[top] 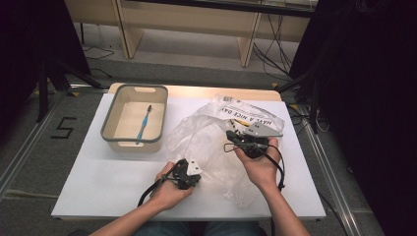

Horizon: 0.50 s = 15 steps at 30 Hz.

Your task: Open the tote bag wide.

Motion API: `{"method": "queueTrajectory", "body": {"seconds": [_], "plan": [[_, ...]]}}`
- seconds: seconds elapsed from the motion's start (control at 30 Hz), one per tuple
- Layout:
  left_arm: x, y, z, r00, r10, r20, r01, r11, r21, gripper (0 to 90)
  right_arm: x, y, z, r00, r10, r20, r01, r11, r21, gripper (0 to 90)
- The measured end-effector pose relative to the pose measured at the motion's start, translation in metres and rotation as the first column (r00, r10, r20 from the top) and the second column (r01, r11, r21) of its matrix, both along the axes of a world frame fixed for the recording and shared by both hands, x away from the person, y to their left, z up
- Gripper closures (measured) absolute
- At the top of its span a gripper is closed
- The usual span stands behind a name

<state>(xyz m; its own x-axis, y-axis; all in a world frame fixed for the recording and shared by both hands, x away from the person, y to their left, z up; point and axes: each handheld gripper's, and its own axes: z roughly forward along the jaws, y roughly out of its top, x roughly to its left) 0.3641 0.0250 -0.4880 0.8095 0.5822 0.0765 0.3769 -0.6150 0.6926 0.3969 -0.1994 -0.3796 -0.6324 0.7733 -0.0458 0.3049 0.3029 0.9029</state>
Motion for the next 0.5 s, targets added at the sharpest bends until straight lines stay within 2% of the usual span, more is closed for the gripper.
{"method": "queueTrajectory", "body": {"seconds": [0.37,0.5], "plan": [[-0.0012,0.0027,0.0026,1.0000,-0.005,0.005,0.005,1.0000,0.000,82.7,0.0008,0.0005,-0.0002,1.0000,0.001,0.002,-0.001,1.0000,0.004,90.0],[-0.0040,0.0066,0.0070,0.9998,-0.008,0.017,0.008,0.9998,-0.019,78.4,0.0007,0.0000,0.0000,1.0000,-0.004,0.002,0.004,1.0000,0.006,90.0]]}}
